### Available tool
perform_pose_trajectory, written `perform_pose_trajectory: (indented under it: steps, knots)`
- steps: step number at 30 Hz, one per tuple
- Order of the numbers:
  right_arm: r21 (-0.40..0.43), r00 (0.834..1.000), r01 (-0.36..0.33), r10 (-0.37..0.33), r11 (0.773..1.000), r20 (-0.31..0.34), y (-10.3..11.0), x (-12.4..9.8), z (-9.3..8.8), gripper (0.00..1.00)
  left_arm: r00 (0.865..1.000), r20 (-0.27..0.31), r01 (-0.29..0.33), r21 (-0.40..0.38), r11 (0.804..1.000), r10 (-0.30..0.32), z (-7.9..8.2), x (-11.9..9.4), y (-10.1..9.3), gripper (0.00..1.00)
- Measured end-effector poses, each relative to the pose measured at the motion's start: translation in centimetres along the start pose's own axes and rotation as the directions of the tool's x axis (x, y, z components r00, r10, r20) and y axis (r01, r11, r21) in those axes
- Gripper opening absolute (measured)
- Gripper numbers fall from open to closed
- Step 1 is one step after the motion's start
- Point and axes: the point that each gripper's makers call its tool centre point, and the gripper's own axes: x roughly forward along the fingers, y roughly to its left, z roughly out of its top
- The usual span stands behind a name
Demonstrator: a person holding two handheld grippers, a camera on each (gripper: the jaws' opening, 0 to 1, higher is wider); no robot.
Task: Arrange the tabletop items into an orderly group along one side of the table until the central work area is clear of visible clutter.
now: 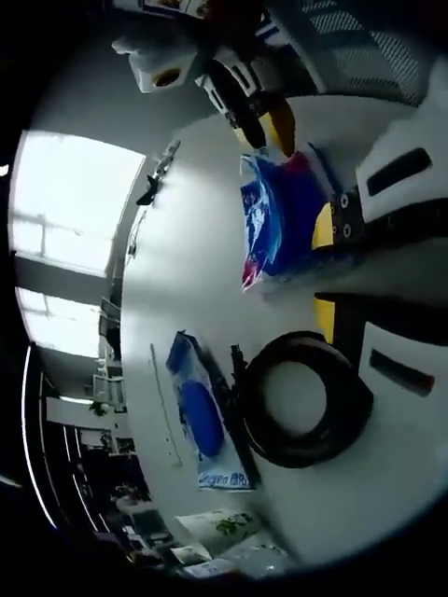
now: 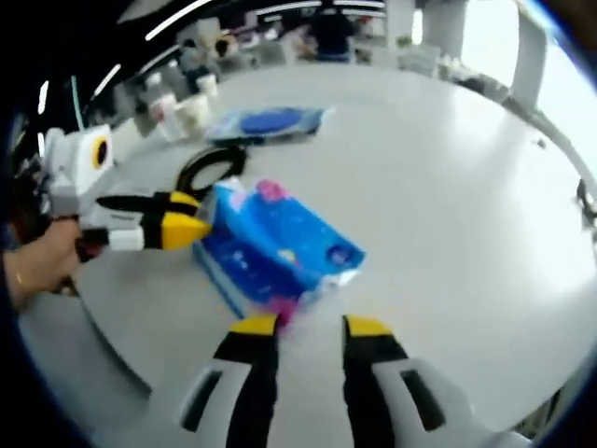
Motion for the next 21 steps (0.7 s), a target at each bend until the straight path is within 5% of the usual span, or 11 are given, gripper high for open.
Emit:
perform_pose_trajectory:
  steps: [12, 21]
  knots:
    - [0.003, 1.000, -0.031, 0.031, 1.000, -0.003, 0.7, 0.0, -0.3, 0.00, 1.000, -0.014, 0.002, 0.012, 1.000, -0.002, -0.5, -0.1, -0.8, 0.02]
    - [0.011, 1.000, -0.017, 0.017, 1.000, 0.007, 0.0, -0.2, -0.2, 0.00, 1.000, -0.029, 0.013, 0.038, 0.999, -0.012, -0.4, -0.1, -1.7, 0.01]
